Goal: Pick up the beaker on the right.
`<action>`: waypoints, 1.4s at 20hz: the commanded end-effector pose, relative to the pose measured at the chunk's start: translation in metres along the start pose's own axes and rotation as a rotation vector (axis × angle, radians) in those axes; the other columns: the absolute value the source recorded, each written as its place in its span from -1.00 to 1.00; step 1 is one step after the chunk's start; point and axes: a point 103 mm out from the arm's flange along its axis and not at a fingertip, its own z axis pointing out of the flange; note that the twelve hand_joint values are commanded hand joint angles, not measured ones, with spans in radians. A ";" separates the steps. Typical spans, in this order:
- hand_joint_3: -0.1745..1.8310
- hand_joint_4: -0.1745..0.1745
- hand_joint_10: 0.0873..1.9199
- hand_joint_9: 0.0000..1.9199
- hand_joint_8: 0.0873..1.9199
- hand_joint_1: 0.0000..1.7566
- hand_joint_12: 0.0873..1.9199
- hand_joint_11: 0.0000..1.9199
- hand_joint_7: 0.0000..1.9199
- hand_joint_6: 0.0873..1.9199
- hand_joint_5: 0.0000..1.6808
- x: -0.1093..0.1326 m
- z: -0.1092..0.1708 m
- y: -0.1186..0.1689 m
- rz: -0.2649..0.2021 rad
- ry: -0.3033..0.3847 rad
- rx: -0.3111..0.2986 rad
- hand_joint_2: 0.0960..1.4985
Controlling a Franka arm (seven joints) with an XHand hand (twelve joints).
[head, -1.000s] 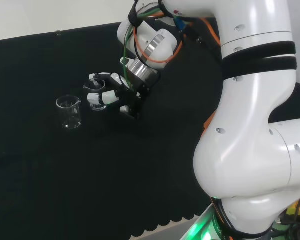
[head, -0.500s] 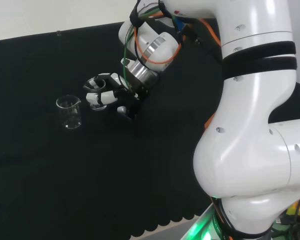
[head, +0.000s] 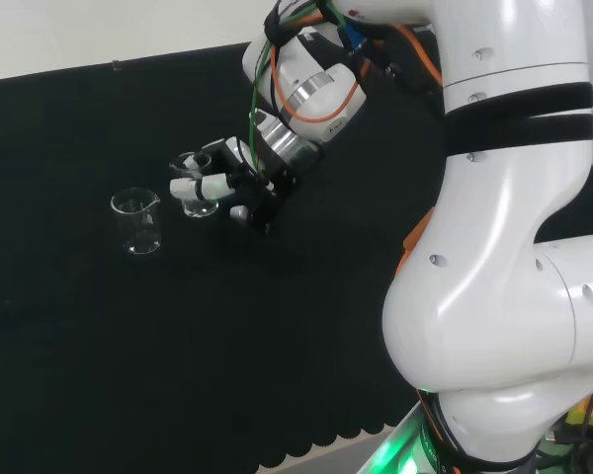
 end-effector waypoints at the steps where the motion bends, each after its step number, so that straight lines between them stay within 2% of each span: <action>1: -0.19 -1.00 -0.67 0.65 -0.59 0.40 -0.31 0.35 0.67 -0.43 0.54 0.008 -0.024 0.001 -0.055 -0.087 -0.009 -0.20; 4: -0.12 -1.00 -0.51 0.61 -0.45 0.38 -0.31 0.34 0.66 -0.31 0.49 0.014 -0.034 -0.005 -0.066 -0.104 -0.006 -0.23; 7: -0.11 -1.00 -0.47 0.60 -0.42 0.37 -0.31 0.34 0.66 -0.29 0.49 0.025 -0.044 -0.011 -0.086 -0.125 -0.003 -0.23; 9: -0.10 -1.00 -0.44 0.59 -0.40 0.37 -0.30 0.34 0.66 -0.29 0.49 0.039 -0.059 -0.020 -0.111 -0.160 0.020 -0.25; 14: -0.08 -1.00 -0.41 0.58 -0.38 0.37 -0.29 0.33 0.66 -0.28 0.49 0.052 -0.076 -0.039 -0.128 -0.213 0.045 -0.26; 18: -0.07 -1.00 -0.38 0.57 -0.36 0.37 -0.28 0.33 0.65 -0.27 0.49 0.063 -0.088 -0.055 -0.138 -0.282 0.075 -0.27; 26: -0.05 -0.96 -0.37 0.57 -0.35 0.37 -0.28 0.33 0.65 -0.26 0.48 0.086 -0.098 -0.068 -0.162 -0.352 0.098 -0.28; 28: -0.04 -0.89 -0.36 0.56 -0.34 0.37 -0.27 0.32 0.65 -0.24 0.48 0.091 -0.098 -0.071 -0.162 -0.372 0.110 -0.28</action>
